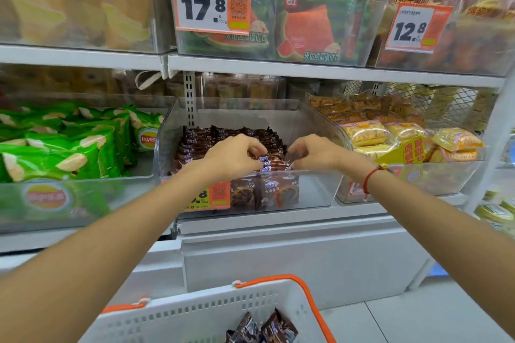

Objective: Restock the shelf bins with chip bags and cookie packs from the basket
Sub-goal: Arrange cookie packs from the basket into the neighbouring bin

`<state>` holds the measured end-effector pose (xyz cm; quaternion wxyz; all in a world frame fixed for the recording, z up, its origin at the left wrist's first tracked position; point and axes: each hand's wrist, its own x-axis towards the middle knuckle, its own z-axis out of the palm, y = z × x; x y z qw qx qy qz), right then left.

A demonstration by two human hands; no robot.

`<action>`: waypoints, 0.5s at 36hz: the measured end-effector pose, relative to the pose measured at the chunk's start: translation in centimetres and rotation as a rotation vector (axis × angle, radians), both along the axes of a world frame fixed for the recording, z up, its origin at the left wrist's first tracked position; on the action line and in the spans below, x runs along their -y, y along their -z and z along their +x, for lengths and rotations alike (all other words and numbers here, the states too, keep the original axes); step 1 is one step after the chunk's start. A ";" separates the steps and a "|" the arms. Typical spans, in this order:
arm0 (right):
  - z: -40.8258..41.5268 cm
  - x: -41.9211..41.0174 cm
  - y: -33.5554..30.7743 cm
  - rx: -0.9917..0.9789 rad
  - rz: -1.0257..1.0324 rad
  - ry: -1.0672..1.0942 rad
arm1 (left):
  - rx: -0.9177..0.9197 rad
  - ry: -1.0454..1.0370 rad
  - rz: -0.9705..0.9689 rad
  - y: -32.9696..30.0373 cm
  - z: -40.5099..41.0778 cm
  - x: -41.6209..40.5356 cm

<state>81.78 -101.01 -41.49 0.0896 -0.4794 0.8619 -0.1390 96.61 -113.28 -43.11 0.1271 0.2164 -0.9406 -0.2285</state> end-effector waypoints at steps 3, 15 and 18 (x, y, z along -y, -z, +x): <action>2.1 -2.1 0.1 -0.120 -0.253 -0.048 | -0.191 -0.016 -0.094 0.5 2.2 -2.6; 9.0 -5.9 12.7 0.316 0.101 -0.144 | 0.033 -0.093 0.339 13.7 8.3 -6.5; 10.3 -4.8 17.5 0.274 0.362 -0.195 | 0.172 -0.123 0.395 18.5 9.2 -6.2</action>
